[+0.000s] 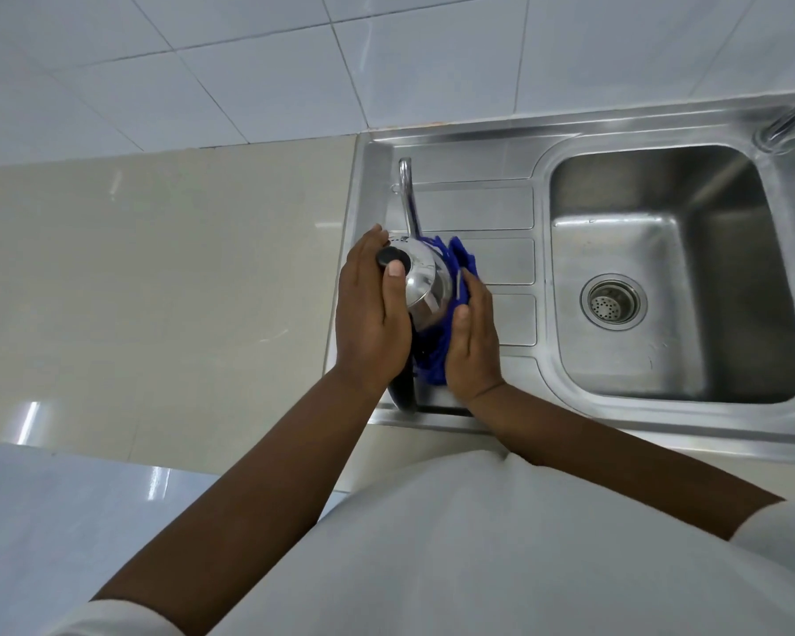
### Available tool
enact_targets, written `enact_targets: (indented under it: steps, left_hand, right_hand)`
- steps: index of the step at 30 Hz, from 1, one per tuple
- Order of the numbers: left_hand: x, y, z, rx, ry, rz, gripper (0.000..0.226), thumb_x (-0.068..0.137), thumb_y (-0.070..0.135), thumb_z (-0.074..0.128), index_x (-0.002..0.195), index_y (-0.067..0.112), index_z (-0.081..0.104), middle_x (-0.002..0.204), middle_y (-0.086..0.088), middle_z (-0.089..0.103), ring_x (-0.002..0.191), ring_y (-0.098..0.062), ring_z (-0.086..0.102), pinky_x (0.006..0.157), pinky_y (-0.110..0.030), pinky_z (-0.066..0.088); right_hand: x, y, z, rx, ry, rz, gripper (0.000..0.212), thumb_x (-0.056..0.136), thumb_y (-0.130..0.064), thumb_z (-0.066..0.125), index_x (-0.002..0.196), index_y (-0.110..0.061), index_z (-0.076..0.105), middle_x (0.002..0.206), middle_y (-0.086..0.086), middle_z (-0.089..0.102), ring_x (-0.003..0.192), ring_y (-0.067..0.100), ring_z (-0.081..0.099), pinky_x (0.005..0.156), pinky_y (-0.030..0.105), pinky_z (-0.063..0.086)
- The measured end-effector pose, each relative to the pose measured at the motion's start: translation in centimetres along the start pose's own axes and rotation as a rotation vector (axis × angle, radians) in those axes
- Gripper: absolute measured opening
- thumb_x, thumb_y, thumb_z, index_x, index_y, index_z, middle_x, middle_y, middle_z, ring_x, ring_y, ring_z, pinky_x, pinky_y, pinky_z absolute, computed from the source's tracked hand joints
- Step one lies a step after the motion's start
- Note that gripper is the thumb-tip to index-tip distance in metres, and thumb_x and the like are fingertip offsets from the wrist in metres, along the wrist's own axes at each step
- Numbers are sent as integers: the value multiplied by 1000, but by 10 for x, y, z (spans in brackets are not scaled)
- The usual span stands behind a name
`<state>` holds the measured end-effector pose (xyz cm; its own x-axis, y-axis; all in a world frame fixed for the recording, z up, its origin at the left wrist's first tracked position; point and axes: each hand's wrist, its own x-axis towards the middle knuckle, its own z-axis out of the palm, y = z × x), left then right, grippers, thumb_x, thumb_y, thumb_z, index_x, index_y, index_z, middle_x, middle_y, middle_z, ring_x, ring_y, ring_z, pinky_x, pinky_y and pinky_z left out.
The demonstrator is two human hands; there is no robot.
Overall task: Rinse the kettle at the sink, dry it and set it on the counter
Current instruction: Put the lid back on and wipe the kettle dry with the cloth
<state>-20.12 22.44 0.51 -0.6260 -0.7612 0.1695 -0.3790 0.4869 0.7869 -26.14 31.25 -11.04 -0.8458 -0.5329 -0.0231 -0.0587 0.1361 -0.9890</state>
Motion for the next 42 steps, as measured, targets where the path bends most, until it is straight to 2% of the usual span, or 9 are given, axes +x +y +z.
enact_targets:
  steps: [6,11,15,21,24,30,34,38,42]
  left_hand:
    - [2,1,0,47,-6,10,51,99,41,31,140,12,42,144,-1,47,134,-13,43,111,-41,38]
    - [5,1,-1,25,8,73,40,101,34,35,133,13,47,132,4,54,122,-12,52,103,-41,44]
    - [8,3,-3,17,-2,123,35,99,36,34,117,12,53,111,10,55,102,-13,56,88,-41,48]
    - [8,-3,-4,95,-71,61,55,97,44,39,140,9,42,144,-3,47,134,-18,43,109,-41,39]
    - [11,-4,-7,88,-102,69,56,96,44,41,140,9,41,146,-5,46,135,-18,43,109,-43,40]
    - [20,-5,-14,79,-251,226,43,99,35,38,131,9,48,131,-5,56,118,-17,54,98,-40,47]
    - [22,-6,-17,112,-267,229,41,98,39,38,122,9,52,110,1,59,98,-12,55,85,-38,50]
    - [24,-4,-19,120,-313,228,62,100,38,42,152,17,16,145,-5,45,128,-8,44,103,-15,37]
    - [35,-4,-21,192,-396,179,70,97,51,39,153,14,16,159,-7,27,145,-20,30,115,-40,33]
  right_hand:
    - [5,-17,10,92,122,160,68,98,-62,22,147,-20,41,149,7,50,139,23,46,115,52,38]
    - [10,-69,16,-16,106,-151,71,102,-58,14,142,-11,49,153,11,47,145,18,36,122,43,30]
    - [18,-68,12,-55,52,-334,58,106,-47,18,141,-12,49,148,14,52,139,28,46,117,48,36]
    - [26,-24,-2,131,44,275,63,97,-59,20,137,-27,56,134,4,64,126,19,58,111,47,45]
    - [26,-33,-3,191,56,381,55,99,-59,20,130,-34,59,126,0,67,120,17,60,110,47,46]
    - [19,-89,2,10,5,-193,54,105,-44,20,138,-20,55,148,-1,50,142,23,43,119,48,32]
    - [34,-89,-13,-66,-129,-293,52,105,-39,25,137,-15,58,141,-7,51,136,20,49,116,43,38]
    - [60,-78,-30,-8,-259,-38,54,102,-50,24,132,-25,61,125,-3,67,118,13,62,105,40,47]
    - [66,-78,-33,41,-285,128,54,98,-59,27,129,-32,62,122,-3,70,115,10,64,106,36,48]
